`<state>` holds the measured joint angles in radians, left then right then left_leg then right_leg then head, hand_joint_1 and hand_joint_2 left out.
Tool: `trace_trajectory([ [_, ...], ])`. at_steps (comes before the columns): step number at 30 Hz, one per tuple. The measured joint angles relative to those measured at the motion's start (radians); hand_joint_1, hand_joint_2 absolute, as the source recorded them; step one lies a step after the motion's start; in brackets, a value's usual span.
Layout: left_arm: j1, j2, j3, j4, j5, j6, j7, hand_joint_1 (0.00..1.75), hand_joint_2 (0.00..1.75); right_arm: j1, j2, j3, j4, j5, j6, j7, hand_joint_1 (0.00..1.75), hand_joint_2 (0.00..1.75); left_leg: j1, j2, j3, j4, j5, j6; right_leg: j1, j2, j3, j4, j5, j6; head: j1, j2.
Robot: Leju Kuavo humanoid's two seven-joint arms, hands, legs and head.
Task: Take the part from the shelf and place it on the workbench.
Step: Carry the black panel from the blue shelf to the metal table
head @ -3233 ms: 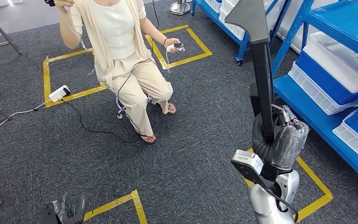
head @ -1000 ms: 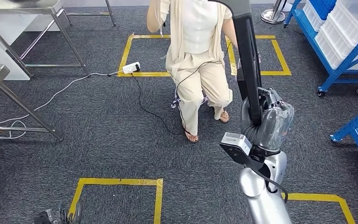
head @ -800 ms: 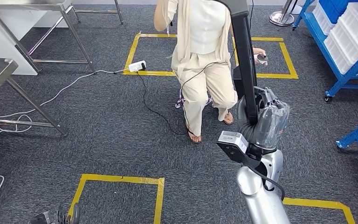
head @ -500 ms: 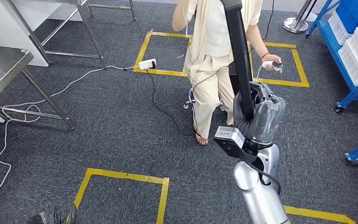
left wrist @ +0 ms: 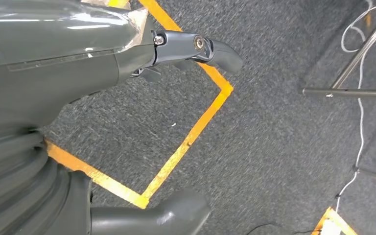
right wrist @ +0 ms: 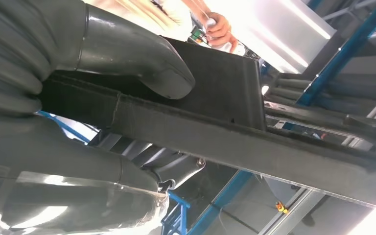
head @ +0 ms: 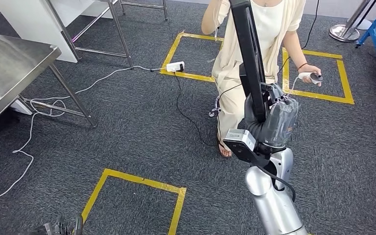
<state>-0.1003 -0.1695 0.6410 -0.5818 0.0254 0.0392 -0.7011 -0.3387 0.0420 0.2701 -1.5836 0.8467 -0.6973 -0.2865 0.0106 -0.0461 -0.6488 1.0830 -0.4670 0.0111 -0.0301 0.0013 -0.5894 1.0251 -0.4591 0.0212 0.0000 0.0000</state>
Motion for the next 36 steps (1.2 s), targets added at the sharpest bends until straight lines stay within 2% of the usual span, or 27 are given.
trace_trajectory([
  [1,-0.001,0.0,0.0,0.0,0.0,-0.001,0.0,0.0,1.75,-0.001,0.0,0.001,0.001,0.0,0.0,0.0,1.75,1.75,0.0,0.021,-0.025,0.054,-0.028,-0.004,0.002,-0.006,0.001,0.0,-0.001,-0.005,-0.003,0.0],
  [2,-0.002,0.0,0.001,0.0,0.0,-0.002,0.0,0.0,1.75,-0.001,0.0,0.002,0.001,-0.001,0.0,0.0,1.75,1.75,0.001,0.033,-0.059,0.121,-0.059,-0.007,0.005,-0.013,0.001,0.0,-0.003,-0.01,-0.006,0.0],
  [3,-0.001,-0.001,0.002,0.0,0.0,-0.003,0.0,0.0,1.75,0.001,0.0,0.003,0.002,-0.002,0.0,0.0,1.75,1.75,0.002,0.038,-0.091,0.182,-0.081,-0.008,0.007,-0.02,0.001,0.0,-0.004,-0.013,-0.006,0.0],
  [4,0.001,-0.001,0.004,0.0,0.0,-0.005,0.0,0.0,1.75,0.004,0.0,0.004,0.003,-0.002,0.0,0.0,1.75,1.75,0.002,0.041,-0.112,0.218,-0.088,-0.008,0.009,-0.028,0.001,0.0,-0.005,-0.015,-0.006,0.0],
  [5,0.003,-0.001,0.006,0.0,0.0,-0.006,0.0,0.0,1.75,0.005,0.0,0.005,0.003,-0.003,0.0,0.0,1.75,1.75,0.002,0.043,-0.112,0.214,-0.074,-0.007,0.011,-0.036,0.002,0.0,-0.006,-0.016,-0.006,0.0],
  [6,0.004,-0.001,0.008,0.0,0.0,-0.006,0.0,0.0,1.75,0.006,0.0,0.005,0.004,-0.003,0.0,0.0,1.75,1.75,0.002,0.046,-0.093,0.172,-0.044,-0.003,0.012,-0.043,0.004,0.0,-0.007,-0.018,-0.006,0.0],
  [7,0.004,-0.001,0.01,-0.001,0.0,-0.006,0.0,0.0,1.75,0.006,0.0,0.006,0.004,-0.003,0.0,0.0,1.75,1.75,0.001,0.056,-0.058,0.102,-0.008,0.002,0.013,-0.05,0.006,0.0,-0.009,-0.018,-0.006,0.0],
  [9,0.002,-0.001,0.012,-0.004,0.0,-0.006,0.0,0.0,1.75,0.004,0.0,0.006,0.004,-0.002,0.0,0.0,1.75,1.75,-0.008,0.086,0.001,-0.013,0.03,0.012,0.019,-0.062,0.009,-0.001,-0.012,-0.016,-0.005,0.0],
  [11,0.001,-0.001,0.013,-0.007,-0.001,-0.007,0.0,0.0,1.75,0.002,0.001,0.007,0.004,-0.003,0.0,0.0,1.75,1.75,-0.018,0.095,0.015,-0.047,0.029,0.02,0.023,-0.075,0.012,-0.003,-0.015,-0.01,-0.005,0.0],
  [13,0.001,-0.002,0.014,-0.01,-0.003,-0.007,0.0,0.0,1.75,0.001,0.002,0.007,0.004,-0.002,0.0,0.0,1.75,1.75,-0.018,0.076,0.02,-0.057,0.034,0.03,0.023,-0.082,0.014,-0.003,-0.019,0.0,-0.005,0.0],
  [14,0.001,-0.004,0.014,-0.011,-0.003,-0.007,0.0,0.0,1.75,0.0,0.003,0.008,0.004,-0.002,0.0,0.001,1.75,1.75,-0.016,0.067,0.024,-0.064,0.038,0.036,0.022,-0.072,0.011,0.008,-0.027,0.004,-0.004,0.0],
  [16,-0.002,-0.007,0.015,-0.014,-0.004,-0.007,0.0,0.0,1.75,-0.002,0.003,0.008,0.004,-0.002,0.0,0.001,1.75,1.75,-0.009,0.05,0.032,-0.074,0.046,0.046,0.021,-0.034,-0.026,0.09,-0.067,0.001,-0.001,0.0],
  [18,-0.003,-0.008,0.015,-0.014,-0.004,-0.007,0.0,0.0,1.75,0.0,0.0,0.009,0.005,-0.003,0.0,0.001,1.75,1.75,-0.01,0.031,0.032,-0.074,0.047,0.049,0.018,-0.011,-0.091,0.223,-0.119,-0.003,0.002,0.0],
  [19,-0.003,-0.008,0.015,-0.014,-0.004,-0.007,0.0,0.0,1.75,0.002,-0.001,0.009,0.006,-0.003,0.0,0.002,1.75,1.75,-0.01,0.02,0.032,-0.074,0.046,0.049,0.018,-0.009,-0.117,0.268,-0.131,-0.001,0.003,0.0],
  [20,-0.002,-0.009,0.015,-0.014,-0.004,-0.007,0.0,0.0,1.75,0.003,-0.002,0.009,0.008,-0.003,0.0,0.002,1.75,1.75,-0.01,0.009,0.032,-0.073,0.046,0.049,0.018,-0.008,-0.126,0.278,-0.127,0.005,0.003,0.0],
  [21,-0.001,-0.009,0.015,-0.014,-0.004,-0.007,0.0,0.0,1.75,0.004,-0.003,0.009,0.009,-0.003,0.0,0.002,1.75,1.75,-0.01,-0.003,0.033,-0.073,0.046,0.049,0.017,-0.006,-0.112,0.244,-0.106,0.014,0.003,0.0],
  [23,-0.001,-0.01,0.015,-0.014,-0.004,-0.007,0.0,0.0,1.75,0.002,-0.003,0.009,0.009,-0.003,0.0,0.002,1.75,1.75,-0.01,-0.025,0.035,-0.07,0.044,0.045,0.013,0.01,-0.05,0.101,-0.044,0.028,0.003,0.0],
  [24,-0.001,-0.011,0.016,-0.014,-0.004,-0.008,0.0,0.0,1.75,0.001,-0.003,0.01,0.009,-0.003,0.0,0.002,1.75,1.75,-0.012,-0.034,0.035,-0.068,0.042,0.041,0.011,0.018,-0.021,0.04,-0.02,0.028,0.003,0.0],
  [25,-0.001,-0.011,0.016,-0.014,-0.004,-0.008,0.0,0.0,1.75,0.001,-0.003,0.01,0.01,-0.003,0.0,0.002,1.75,1.75,-0.013,-0.041,0.033,-0.066,0.041,0.036,0.01,0.023,-0.005,0.004,-0.007,0.024,0.002,0.0],
  [28,0.003,-0.011,0.016,-0.014,-0.004,-0.008,0.0,0.0,1.75,-0.001,-0.002,0.011,0.01,-0.003,0.0,0.003,1.75,1.75,-0.01,-0.05,0.026,-0.064,0.04,0.022,0.011,0.013,0.005,-0.012,0.002,0.008,0.001,0.0],
  [30,0.004,-0.011,0.016,-0.015,-0.004,-0.007,0.0,0.0,1.75,-0.003,0.0,0.011,0.01,-0.003,0.0,0.003,1.75,1.75,-0.008,-0.02,0.013,-0.033,0.019,0.01,0.007,0.003,0.01,-0.016,0.003,-0.003,-0.003,0.0],
  [32,0.002,-0.012,0.016,-0.015,-0.004,-0.007,0.0,0.0,1.75,-0.005,0.001,0.011,0.01,-0.003,0.0,0.003,1.75,1.75,-0.005,0.022,-0.039,0.077,-0.037,-0.002,0.006,-0.011,0.014,-0.018,0.001,-0.014,-0.008,0.0],
  [34,0.001,-0.012,0.016,-0.015,-0.004,-0.007,0.0,0.0,1.75,-0.005,0.001,0.011,0.012,-0.003,0.0,0.003,1.75,1.75,0.001,0.037,-0.105,0.201,-0.082,-0.01,0.008,-0.027,0.015,-0.017,-0.002,-0.019,-0.01,0.0],
  [35,0.002,-0.012,0.016,-0.015,-0.004,-0.007,0.0,0.0,1.75,-0.006,0.001,0.011,0.015,-0.003,0.0,0.003,1.75,1.75,0.004,0.04,-0.119,0.221,-0.079,-0.012,0.008,-0.035,0.016,-0.017,-0.003,-0.02,-0.01,0.0],
  [36,0.002,-0.012,0.017,-0.015,-0.004,-0.007,0.0,0.0,1.75,-0.007,0.001,0.011,0.017,-0.003,0.0,0.003,1.75,1.75,0.006,0.043,-0.113,0.202,-0.059,-0.014,0.007,-0.043,0.017,-0.017,-0.004,-0.021,-0.01,0.0],
])
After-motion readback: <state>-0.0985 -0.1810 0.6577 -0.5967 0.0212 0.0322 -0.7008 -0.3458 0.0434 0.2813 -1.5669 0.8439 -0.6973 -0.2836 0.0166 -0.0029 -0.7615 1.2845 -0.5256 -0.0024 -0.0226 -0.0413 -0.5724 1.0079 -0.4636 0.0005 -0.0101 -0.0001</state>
